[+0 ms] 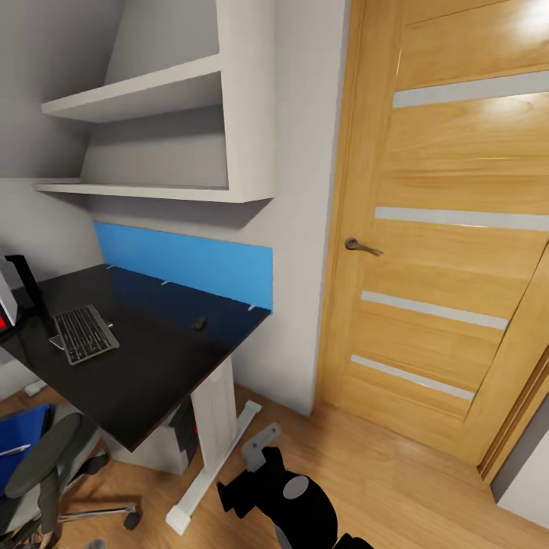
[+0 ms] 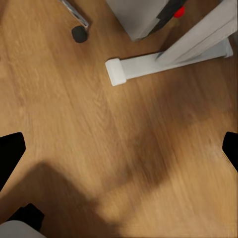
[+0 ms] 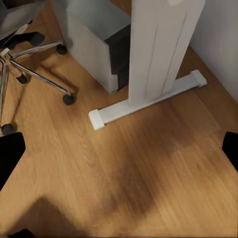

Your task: In the bedroom, organize the workspace by keeping the computer under the desk, ensuring the monitor is on the desk, placing the keyboard on the desk next to the monitor, placing the mouse on the desk next to the keyboard, moving the folder from the swivel chair onto the desk next to the mouse, stacking the notebook on top of the folder with the pen on top of the notebook, and positioning the swivel chair next to the desk.

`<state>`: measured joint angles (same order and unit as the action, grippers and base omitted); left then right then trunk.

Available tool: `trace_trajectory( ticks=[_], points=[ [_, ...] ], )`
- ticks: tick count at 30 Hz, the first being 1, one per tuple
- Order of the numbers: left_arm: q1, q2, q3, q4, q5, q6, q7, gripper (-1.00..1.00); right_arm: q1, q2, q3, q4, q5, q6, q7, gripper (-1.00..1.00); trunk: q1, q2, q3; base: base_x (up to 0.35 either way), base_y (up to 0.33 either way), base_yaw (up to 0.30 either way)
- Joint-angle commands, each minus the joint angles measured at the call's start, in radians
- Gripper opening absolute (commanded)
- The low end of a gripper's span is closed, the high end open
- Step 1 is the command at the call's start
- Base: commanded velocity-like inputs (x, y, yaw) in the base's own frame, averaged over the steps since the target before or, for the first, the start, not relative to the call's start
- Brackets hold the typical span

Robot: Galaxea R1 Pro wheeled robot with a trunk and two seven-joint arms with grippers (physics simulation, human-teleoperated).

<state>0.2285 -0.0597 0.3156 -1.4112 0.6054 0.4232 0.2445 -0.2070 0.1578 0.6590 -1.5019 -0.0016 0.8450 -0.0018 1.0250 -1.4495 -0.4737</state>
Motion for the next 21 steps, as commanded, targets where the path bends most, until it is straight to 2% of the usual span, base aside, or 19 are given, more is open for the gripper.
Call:
trace_trajectory(
  ticks=[1,2,3,9,11,13,21],
  points=[
    [0.000,-0.001,0.001,-0.008,0.012,0.006,0.006,1.00,-0.001,0.000,0.000,0.007,-0.001,0.001,0.000,1.00,0.000,-0.001,-0.001,0.000,-0.026,0.007],
    [0.000,-0.002,0.001,-0.013,0.014,0.007,0.006,1.00,-0.001,0.000,-0.001,0.014,-0.001,-0.005,0.000,1.00,0.000,-0.001,-0.001,0.000,-0.021,0.005],
    [0.000,-0.005,0.002,-0.028,0.018,0.011,0.006,1.00,-0.001,0.001,-0.004,0.039,-0.004,-0.057,0.000,1.00,0.004,-0.008,-0.004,0.000,-0.009,0.002],
    [0.000,-0.006,0.010,-0.041,0.021,0.012,0.014,1.00,-0.001,0.002,-0.005,0.063,-0.026,-0.120,0.000,1.00,0.027,-0.050,-0.023,0.000,-0.004,0.014],
    [0.000,-0.008,0.040,-0.044,0.022,0.012,0.016,1.00,-0.001,0.002,-0.005,0.082,-0.046,-0.132,0.000,1.00,0.035,-0.064,-0.028,0.000,-0.001,0.122],
    [0.001,-0.011,0.089,-0.047,0.025,0.012,0.017,1.00,-0.002,0.003,-0.004,0.125,-0.065,-0.146,-0.001,1.00,0.042,-0.078,-0.034,0.000,-0.001,0.170],
    [0.000,-0.016,0.114,-0.047,0.027,0.012,0.018,1.00,-0.003,0.005,-0.004,0.171,-0.073,-0.232,-0.003,1.00,0.073,-0.134,-0.058,0.000,0.000,0.199]
  ],
)
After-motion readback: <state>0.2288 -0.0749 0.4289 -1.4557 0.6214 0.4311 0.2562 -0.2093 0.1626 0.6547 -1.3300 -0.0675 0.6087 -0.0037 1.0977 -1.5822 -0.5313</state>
